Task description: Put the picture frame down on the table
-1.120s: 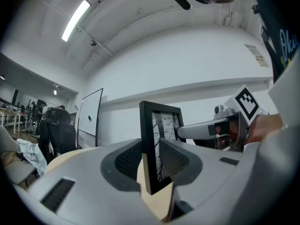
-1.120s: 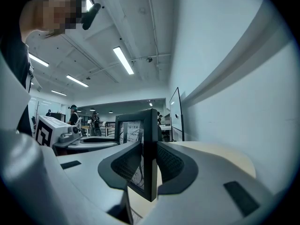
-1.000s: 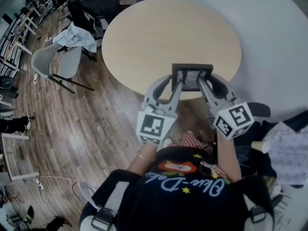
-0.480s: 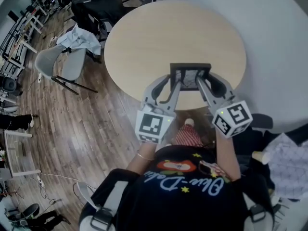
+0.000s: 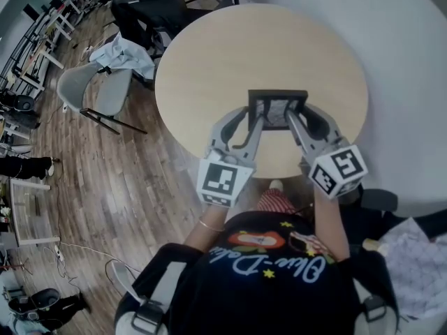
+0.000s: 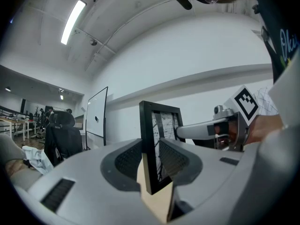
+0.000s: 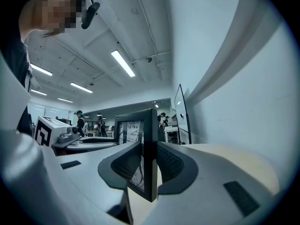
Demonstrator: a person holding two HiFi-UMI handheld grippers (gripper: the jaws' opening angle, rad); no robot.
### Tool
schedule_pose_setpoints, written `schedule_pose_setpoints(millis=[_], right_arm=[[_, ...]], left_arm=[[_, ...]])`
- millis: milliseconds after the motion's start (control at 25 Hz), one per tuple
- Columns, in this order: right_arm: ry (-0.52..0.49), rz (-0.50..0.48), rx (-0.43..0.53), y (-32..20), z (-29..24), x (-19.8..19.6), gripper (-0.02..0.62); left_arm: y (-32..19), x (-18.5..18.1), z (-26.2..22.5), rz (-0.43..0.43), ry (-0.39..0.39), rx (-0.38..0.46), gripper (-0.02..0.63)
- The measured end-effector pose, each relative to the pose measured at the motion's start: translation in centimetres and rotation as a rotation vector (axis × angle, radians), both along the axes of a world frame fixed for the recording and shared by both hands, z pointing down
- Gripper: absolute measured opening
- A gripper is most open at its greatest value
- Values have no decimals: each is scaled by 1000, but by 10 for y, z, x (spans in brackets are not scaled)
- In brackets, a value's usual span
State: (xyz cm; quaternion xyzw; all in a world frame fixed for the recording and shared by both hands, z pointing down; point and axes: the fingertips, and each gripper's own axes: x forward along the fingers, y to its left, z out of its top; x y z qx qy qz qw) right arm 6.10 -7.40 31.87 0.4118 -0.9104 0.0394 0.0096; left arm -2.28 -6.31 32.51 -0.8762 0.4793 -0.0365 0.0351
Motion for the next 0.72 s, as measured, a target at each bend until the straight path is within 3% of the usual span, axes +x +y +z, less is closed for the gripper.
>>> schedule_pose_setpoints(millis=[440,720], right_arm=[[-23,-71,-12,-64,-13,5,74],[-24,-104,-15,-79,-10,9,74]], left_arm=[[-57,5,-15,-72,-17,-18,101],[-70,10,-12,-107,-34,-19,101]])
